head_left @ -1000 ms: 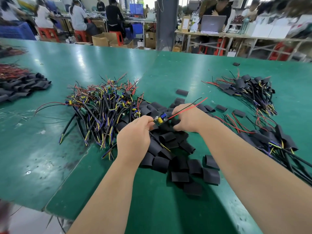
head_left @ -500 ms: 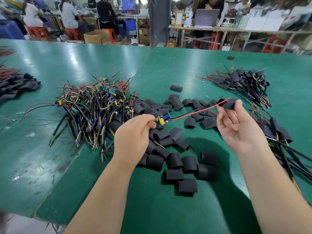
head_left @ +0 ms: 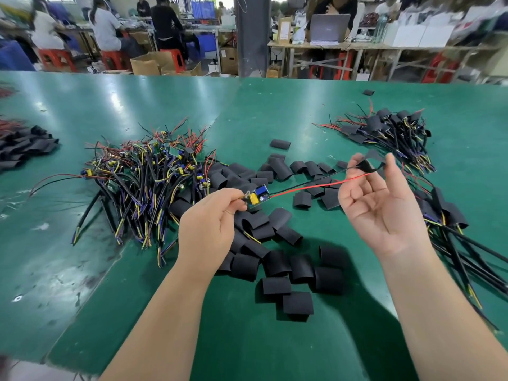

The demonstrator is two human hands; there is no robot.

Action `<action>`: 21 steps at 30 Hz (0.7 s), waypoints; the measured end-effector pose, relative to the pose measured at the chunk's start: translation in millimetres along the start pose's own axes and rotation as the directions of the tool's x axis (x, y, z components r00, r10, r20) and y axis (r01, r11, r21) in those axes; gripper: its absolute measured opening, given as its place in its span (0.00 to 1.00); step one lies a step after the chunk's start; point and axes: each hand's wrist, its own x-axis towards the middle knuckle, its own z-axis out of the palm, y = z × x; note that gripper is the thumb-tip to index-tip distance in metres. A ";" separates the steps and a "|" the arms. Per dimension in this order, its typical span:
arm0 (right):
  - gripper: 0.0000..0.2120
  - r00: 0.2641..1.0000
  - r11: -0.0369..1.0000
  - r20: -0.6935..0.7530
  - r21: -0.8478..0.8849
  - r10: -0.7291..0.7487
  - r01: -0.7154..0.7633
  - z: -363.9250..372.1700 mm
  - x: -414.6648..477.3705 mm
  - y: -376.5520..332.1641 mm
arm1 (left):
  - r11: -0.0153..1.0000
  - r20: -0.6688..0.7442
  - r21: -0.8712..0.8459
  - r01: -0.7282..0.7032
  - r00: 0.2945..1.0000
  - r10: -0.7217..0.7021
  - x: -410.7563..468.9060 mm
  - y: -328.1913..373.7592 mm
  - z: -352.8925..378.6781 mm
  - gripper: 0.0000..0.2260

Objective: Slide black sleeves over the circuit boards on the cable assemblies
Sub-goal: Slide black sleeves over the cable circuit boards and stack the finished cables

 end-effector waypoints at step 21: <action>0.15 0.993 0.997 0.102 0.038 0.064 -0.069 3.5 6.4 0.6 | 0.996 0.052 -0.093 0.001 0.999 0.004 -0.3 -2.3 3.7 0.08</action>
